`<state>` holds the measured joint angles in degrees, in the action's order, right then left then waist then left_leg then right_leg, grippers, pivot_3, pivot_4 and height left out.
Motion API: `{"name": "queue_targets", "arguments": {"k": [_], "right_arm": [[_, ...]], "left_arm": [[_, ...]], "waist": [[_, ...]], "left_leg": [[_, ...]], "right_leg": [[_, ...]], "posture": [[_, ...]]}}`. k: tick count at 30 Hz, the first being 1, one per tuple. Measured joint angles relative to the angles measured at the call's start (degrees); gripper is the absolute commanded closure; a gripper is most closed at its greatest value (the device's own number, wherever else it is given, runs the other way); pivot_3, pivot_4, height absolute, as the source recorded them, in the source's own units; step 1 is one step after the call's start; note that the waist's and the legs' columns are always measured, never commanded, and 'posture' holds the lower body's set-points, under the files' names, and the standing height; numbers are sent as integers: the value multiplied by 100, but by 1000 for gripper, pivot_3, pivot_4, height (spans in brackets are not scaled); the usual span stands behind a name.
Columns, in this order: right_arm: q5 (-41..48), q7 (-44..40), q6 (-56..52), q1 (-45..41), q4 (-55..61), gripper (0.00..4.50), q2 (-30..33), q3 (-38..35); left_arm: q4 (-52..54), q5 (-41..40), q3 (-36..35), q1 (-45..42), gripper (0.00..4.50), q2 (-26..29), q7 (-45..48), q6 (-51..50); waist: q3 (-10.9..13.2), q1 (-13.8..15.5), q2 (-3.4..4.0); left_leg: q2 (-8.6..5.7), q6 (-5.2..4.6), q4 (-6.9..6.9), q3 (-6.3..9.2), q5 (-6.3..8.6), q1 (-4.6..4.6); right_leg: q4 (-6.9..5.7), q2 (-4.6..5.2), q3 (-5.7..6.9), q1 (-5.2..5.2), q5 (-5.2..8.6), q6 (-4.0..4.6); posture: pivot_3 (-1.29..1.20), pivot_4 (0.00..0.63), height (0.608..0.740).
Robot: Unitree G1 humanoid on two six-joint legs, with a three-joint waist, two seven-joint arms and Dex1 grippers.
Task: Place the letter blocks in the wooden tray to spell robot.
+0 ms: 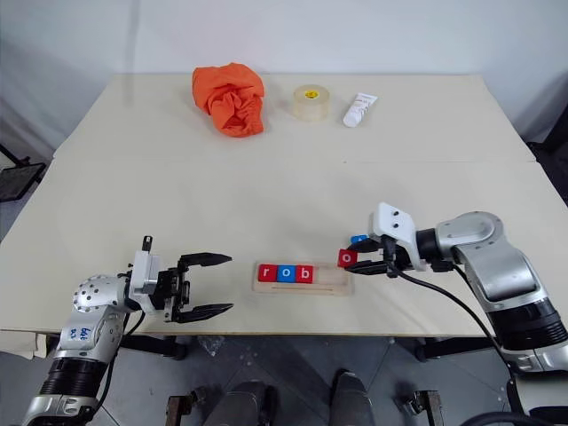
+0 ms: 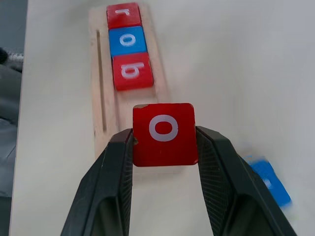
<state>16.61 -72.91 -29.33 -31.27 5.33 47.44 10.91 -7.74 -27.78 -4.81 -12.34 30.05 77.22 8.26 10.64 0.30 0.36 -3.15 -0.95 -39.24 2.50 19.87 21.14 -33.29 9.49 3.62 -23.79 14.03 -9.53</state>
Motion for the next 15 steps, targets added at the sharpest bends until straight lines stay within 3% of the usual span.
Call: {"name": "queue_targets", "arguments": {"k": [4,15], "right_arm": [[-184,69,-190,-105,123,3057,-155,463],[-449,130,-182,-217,51,3057,-504,696]], "left_arm": [[4,0,-1,-47,0,-10,-28,3],[75,0,-11,90,0,-19,-203,3]], "waist": [[0,-11,0],[0,-32,0]], "left_leg": [[-6,0,0,0,0,6],[-6,0,0,-3,0,4]], "right_leg": [[-1,0,0,-5,0,0],[-6,-1,0,-6,0,0]], "posture": [[0,150,740],[0,150,740]]}}
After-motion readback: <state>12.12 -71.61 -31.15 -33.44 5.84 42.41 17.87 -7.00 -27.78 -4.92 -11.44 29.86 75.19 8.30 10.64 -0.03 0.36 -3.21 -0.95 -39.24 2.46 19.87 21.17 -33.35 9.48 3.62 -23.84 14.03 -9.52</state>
